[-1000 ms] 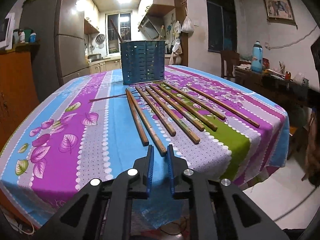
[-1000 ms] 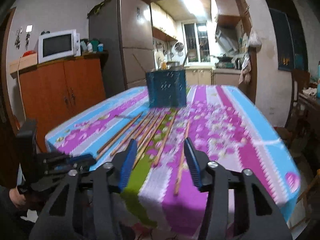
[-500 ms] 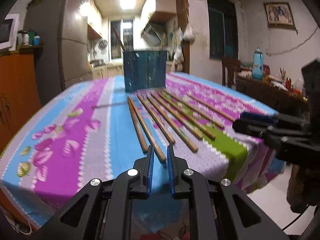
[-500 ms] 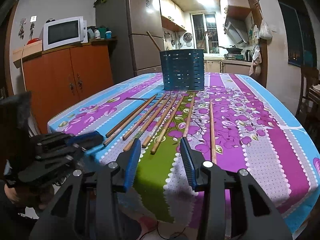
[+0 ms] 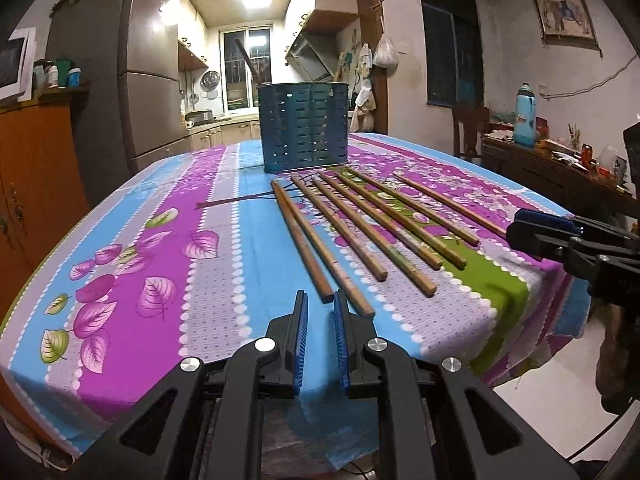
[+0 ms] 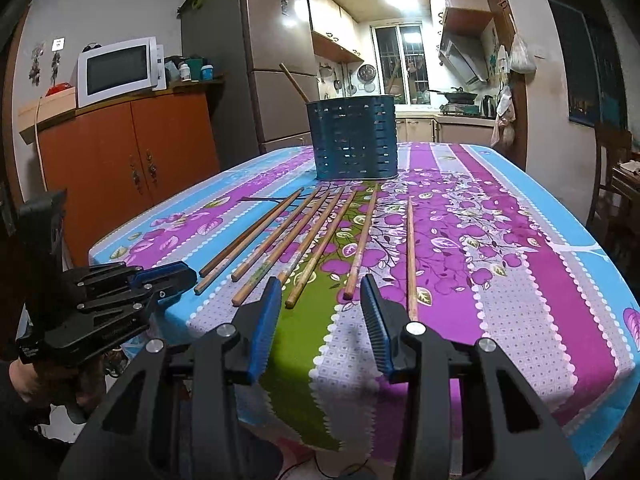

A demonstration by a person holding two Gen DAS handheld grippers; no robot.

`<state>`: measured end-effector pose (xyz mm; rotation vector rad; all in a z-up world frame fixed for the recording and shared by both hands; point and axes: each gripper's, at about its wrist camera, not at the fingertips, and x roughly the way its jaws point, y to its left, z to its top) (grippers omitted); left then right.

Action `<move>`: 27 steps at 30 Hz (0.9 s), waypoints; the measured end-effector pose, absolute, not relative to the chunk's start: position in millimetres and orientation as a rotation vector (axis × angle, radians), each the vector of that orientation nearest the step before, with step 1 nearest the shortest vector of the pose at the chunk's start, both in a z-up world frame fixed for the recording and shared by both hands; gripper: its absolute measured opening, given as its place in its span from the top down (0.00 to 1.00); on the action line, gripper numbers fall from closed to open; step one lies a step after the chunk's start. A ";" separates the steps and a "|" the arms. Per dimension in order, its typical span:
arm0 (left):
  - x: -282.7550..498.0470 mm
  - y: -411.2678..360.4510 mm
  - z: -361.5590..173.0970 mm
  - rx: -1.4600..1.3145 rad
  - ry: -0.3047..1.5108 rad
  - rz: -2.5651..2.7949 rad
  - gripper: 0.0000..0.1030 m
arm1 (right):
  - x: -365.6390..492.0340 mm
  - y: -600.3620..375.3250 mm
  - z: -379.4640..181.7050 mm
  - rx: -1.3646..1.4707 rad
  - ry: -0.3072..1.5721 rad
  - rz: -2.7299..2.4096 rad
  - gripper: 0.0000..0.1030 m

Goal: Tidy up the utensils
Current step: 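Move both tools back over the remaining chopsticks on the tablecloth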

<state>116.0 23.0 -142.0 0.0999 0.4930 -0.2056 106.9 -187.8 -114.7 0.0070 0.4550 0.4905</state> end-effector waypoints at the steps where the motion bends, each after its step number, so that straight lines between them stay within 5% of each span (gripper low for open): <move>1: 115.9 22.3 -141.9 0.099 0.495 -0.208 0.85 | 107.1 -187.9 -114.9 0.008 0.456 0.491 0.62; 23: 138.2 26.0 -144.1 0.117 0.475 -0.136 0.85 | 124.8 -182.1 -124.8 0.022 0.486 0.486 0.62; 27: 140.1 26.4 -144.6 0.119 0.465 -0.139 0.85 | 125.0 -173.2 -123.5 0.014 0.482 0.493 0.70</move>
